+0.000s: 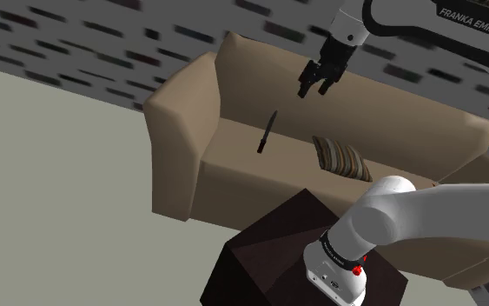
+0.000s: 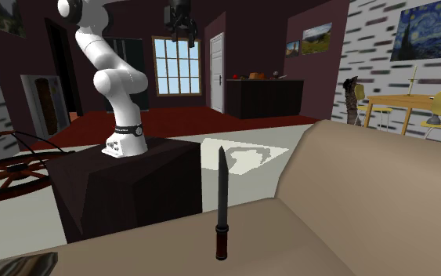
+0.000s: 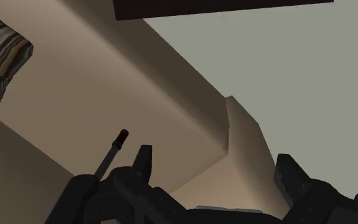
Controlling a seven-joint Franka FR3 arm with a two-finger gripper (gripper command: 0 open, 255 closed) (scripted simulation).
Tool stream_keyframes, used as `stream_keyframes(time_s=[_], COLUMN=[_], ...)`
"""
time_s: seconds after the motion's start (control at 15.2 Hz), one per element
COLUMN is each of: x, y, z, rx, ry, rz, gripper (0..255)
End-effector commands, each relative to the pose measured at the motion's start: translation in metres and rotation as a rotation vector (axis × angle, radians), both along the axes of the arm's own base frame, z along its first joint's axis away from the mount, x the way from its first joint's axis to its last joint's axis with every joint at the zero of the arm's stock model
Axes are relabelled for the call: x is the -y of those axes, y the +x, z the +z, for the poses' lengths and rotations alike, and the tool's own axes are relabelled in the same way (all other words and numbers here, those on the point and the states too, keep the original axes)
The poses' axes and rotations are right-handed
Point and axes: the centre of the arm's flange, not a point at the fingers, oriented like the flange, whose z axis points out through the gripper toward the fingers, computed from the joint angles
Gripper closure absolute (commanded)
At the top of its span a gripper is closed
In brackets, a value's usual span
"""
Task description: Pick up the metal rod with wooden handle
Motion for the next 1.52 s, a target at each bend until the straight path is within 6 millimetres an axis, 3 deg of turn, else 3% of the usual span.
stream_keyframes(time_s=[0.0,0.73,1.45], x=[0.0,0.019,0.066], y=[0.0,0.083,0.162], z=[0.0,-0.115,-0.225], rx=[0.0,0.046,0.092], ry=[0.0,-0.063,-0.126], rz=[0.0,-0.249,-0.497], gripper=[0,0,0])
